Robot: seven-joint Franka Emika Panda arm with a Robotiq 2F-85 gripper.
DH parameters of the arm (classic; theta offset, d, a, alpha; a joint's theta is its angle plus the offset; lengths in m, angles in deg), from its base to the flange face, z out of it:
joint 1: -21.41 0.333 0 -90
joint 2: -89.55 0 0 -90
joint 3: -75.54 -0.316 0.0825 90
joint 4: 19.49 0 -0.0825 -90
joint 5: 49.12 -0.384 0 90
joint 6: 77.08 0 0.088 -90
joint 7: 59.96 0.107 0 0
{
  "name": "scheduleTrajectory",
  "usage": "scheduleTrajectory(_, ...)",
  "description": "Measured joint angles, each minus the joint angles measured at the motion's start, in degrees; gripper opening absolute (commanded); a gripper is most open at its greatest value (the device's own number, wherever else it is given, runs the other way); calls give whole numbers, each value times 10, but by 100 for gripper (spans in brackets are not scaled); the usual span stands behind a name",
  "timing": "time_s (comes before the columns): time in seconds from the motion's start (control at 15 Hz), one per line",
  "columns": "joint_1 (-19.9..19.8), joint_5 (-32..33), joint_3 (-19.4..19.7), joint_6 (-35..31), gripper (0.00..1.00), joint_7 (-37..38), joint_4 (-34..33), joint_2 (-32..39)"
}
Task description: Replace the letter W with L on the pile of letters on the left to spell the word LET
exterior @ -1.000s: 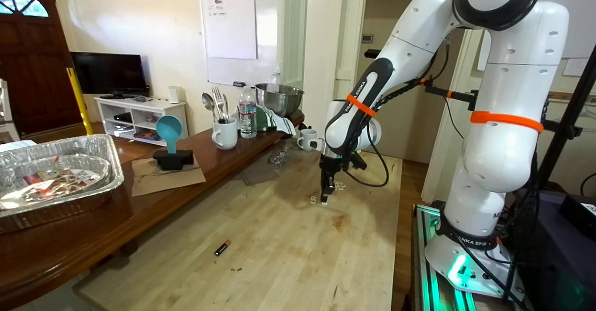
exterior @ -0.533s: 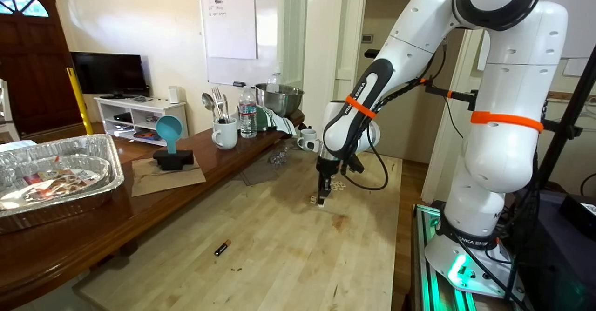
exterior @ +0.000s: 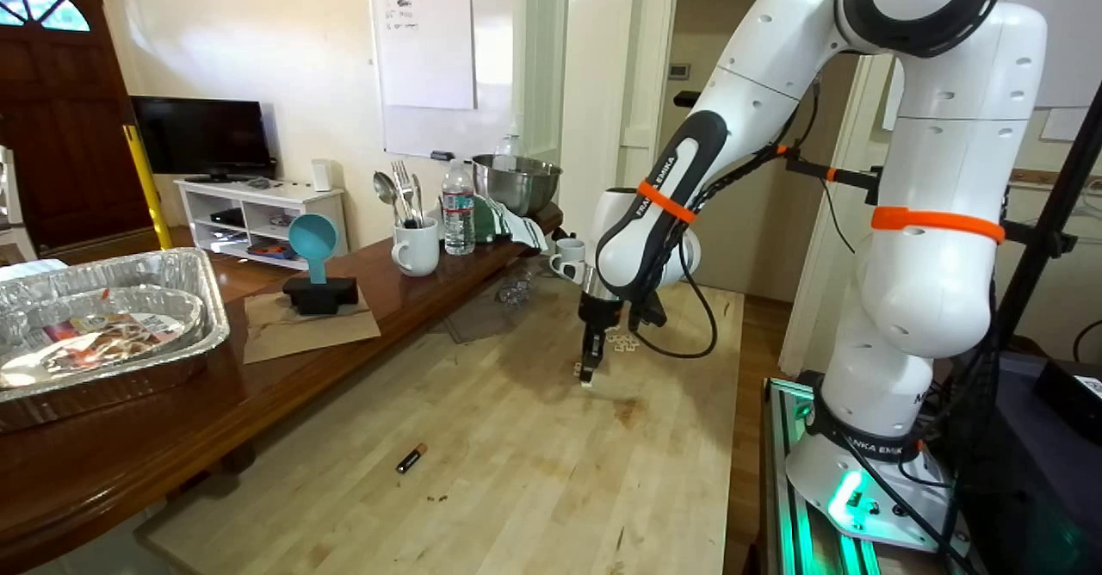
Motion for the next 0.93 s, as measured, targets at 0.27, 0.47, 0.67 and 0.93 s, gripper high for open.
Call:
scheduleTrajectory(0.27, 9, 0, -1, -24, 0, 27, 0, 6)
scheduleTrajectory(0.47, 15, 0, 0, -40, 0, 44, 0, 10)
scheduleTrajectory(0.67, 19, 0, 1, -50, 0, 58, 0, 13)
scheduleTrajectory(0.93, 23, 14, 6, -57, 0, 82, 0, 15)
